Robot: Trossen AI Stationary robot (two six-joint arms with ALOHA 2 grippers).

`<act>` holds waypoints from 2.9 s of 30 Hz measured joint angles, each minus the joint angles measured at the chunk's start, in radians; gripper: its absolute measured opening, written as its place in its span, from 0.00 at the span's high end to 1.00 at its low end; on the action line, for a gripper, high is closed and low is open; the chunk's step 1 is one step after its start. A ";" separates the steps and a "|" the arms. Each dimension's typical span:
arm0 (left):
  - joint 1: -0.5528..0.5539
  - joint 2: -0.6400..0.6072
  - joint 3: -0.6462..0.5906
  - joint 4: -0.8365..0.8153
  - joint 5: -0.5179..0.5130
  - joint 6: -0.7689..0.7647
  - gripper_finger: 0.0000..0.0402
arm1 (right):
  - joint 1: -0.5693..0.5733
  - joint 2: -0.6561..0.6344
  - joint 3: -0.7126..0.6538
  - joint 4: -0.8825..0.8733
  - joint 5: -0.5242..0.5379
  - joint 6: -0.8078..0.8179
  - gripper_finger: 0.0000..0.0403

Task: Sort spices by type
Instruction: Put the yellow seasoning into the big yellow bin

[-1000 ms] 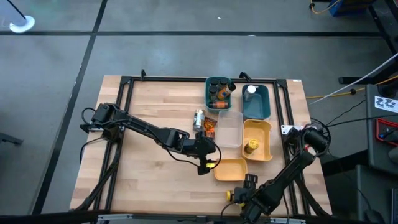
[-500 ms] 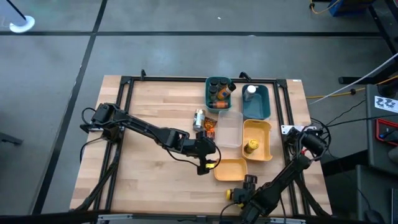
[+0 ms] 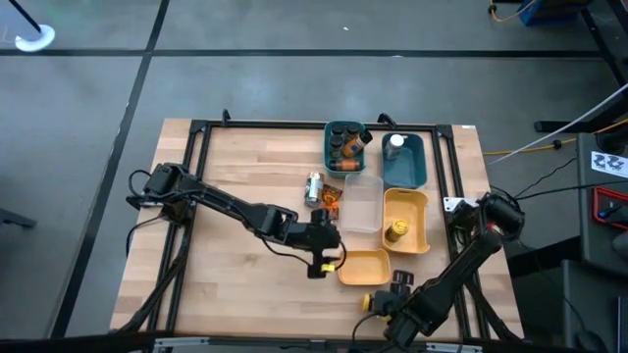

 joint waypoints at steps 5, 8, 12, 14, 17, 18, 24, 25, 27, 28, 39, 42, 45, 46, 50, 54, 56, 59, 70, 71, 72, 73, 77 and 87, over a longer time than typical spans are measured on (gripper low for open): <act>-0.040 0.000 0.000 0.032 0.026 0.110 0.34 | 0.000 -0.064 0.000 -0.005 0.035 -0.004 0.47; -0.069 0.000 0.000 0.084 0.056 0.187 0.34 | 0.000 -0.097 0.000 -0.005 0.096 -0.007 0.47; -0.105 0.001 0.000 0.155 0.063 0.282 0.34 | 0.000 -0.129 0.000 -0.005 0.192 -0.018 0.46; -0.119 0.001 0.000 0.189 0.064 0.310 0.34 | 0.000 -0.144 0.000 -0.002 0.239 -0.037 0.46; -0.131 0.001 0.000 0.224 0.064 0.332 0.34 | 0.000 -0.154 0.000 0.007 0.318 -0.063 0.46; -0.134 0.001 0.000 0.232 0.063 0.332 0.34 | 0.000 -0.155 0.000 0.016 0.344 -0.074 0.46; -0.134 0.001 0.000 0.238 0.061 0.320 0.34 | -0.027 -0.157 0.000 0.111 0.421 -0.185 0.46; -0.134 0.001 0.000 0.239 0.061 0.319 0.34 | -0.034 -0.156 0.000 0.122 0.428 -0.197 0.46; -0.134 0.001 0.000 0.239 0.061 0.317 0.34 | -0.052 -0.156 0.000 0.127 0.441 -0.223 0.46; -0.134 0.001 0.000 0.238 0.061 0.313 0.34 | -0.059 -0.155 0.000 0.135 0.444 -0.234 0.46; -0.133 0.001 0.000 0.223 0.058 0.270 0.34 | -0.116 -0.154 0.000 0.157 0.457 -0.269 0.46; -0.133 0.001 0.000 0.223 0.057 0.268 0.34 | -0.120 -0.154 0.000 0.167 0.463 -0.269 0.46; -0.134 0.002 0.000 0.223 0.061 0.268 0.34 | -0.120 -0.154 0.000 0.208 0.473 -0.273 0.46; -0.133 0.005 0.000 0.225 0.061 0.268 0.34 | -0.120 -0.154 0.000 0.221 0.475 -0.275 0.45; -0.132 0.015 0.000 0.225 0.062 0.269 0.34 | -0.120 -0.154 0.000 0.247 0.480 -0.296 0.45; -0.132 0.017 0.000 0.223 0.059 0.272 0.34 | -0.120 -0.154 0.000 0.259 0.482 -0.303 0.45; -0.132 0.017 0.000 0.228 0.045 0.266 0.34 | -0.120 -0.154 0.000 0.257 0.487 -0.303 0.45; -0.132 0.017 0.000 0.229 0.036 0.273 0.37 | -0.120 -0.154 0.000 0.258 0.489 -0.301 0.45; -0.130 0.017 0.000 0.236 0.035 0.271 0.46 | -0.120 -0.154 0.000 0.262 0.453 -0.304 0.42; -0.130 0.017 0.000 0.237 0.038 0.270 0.46 | -0.121 -0.154 0.000 0.263 0.441 -0.304 0.41; -0.130 0.017 0.000 0.237 0.038 0.271 0.46 | -0.121 -0.154 0.001 0.262 0.425 -0.304 0.41; -0.131 0.017 0.000 0.241 0.039 0.271 0.46 | -0.125 -0.154 0.001 0.262 0.406 -0.304 0.40; -0.130 0.017 0.000 0.253 0.043 0.270 0.46 | -0.140 -0.154 0.001 0.259 0.311 -0.303 0.38; -0.127 0.017 -0.001 0.256 0.037 0.253 0.47 | -0.198 -0.154 0.001 0.187 0.053 -0.300 0.37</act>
